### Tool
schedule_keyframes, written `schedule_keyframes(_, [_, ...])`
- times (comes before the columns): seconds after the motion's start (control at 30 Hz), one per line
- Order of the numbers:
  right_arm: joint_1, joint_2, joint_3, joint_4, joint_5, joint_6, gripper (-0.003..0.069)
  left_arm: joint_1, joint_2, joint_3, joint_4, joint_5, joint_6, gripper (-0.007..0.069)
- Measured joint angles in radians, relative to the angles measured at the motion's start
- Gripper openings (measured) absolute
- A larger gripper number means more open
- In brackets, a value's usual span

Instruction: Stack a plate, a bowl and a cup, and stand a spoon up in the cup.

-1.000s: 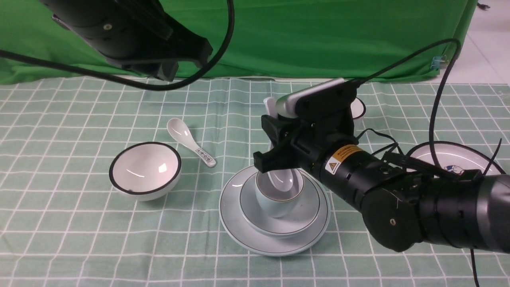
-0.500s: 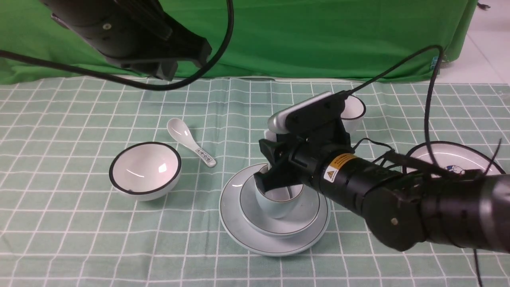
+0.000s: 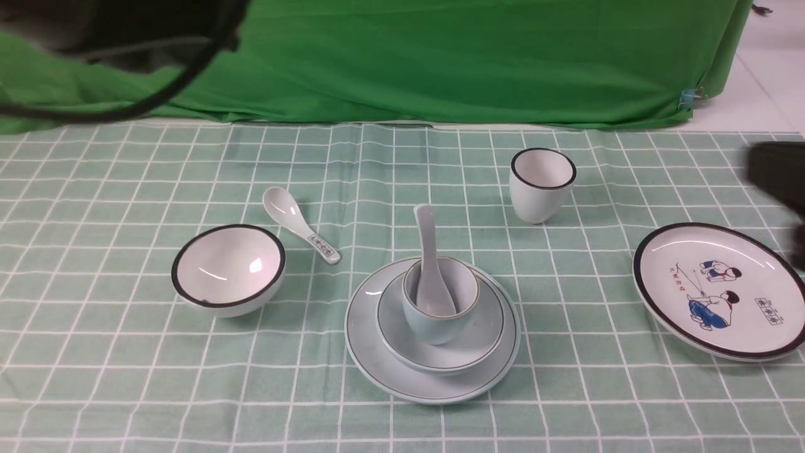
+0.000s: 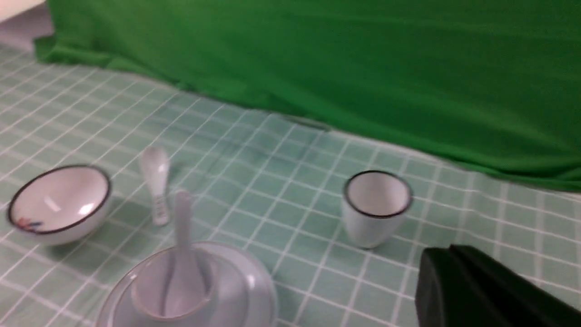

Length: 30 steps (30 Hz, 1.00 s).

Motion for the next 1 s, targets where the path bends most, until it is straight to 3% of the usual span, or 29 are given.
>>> schedule_keyframes(0.2, [-0.153, -0.402, 0.223, 0.000, -0.043, 0.046, 0.0023, 0.000, -0.309, 0.378, 0.008, -0.214, -0.100, 0.0009])
schedule_keyframes(0.37, [-0.187, -0.636, 0.333, 0.000, -0.107, 0.065, 0.0027, 0.000, -0.612, 0.762, 0.024, -0.450, -0.208, 0.0009])
schedule_keyframes(0.53, [-0.188, -0.696, 0.346, 0.000, -0.140, 0.069, 0.0075, 0.001, -0.827, 0.997, 0.044, -0.660, -0.228, 0.0010])
schedule_keyframes(0.67, [-0.188, -0.697, 0.350, 0.000, -0.137, 0.070, 0.0120, 0.001, -0.922, 1.079, 0.048, -0.753, -0.228, 0.0010])
schedule_keyframes(1.0, [-0.188, -0.697, 0.350, 0.000, -0.135, 0.071, 0.0173, 0.001, -0.950, 1.088, 0.044, -0.769, -0.231, 0.0011])
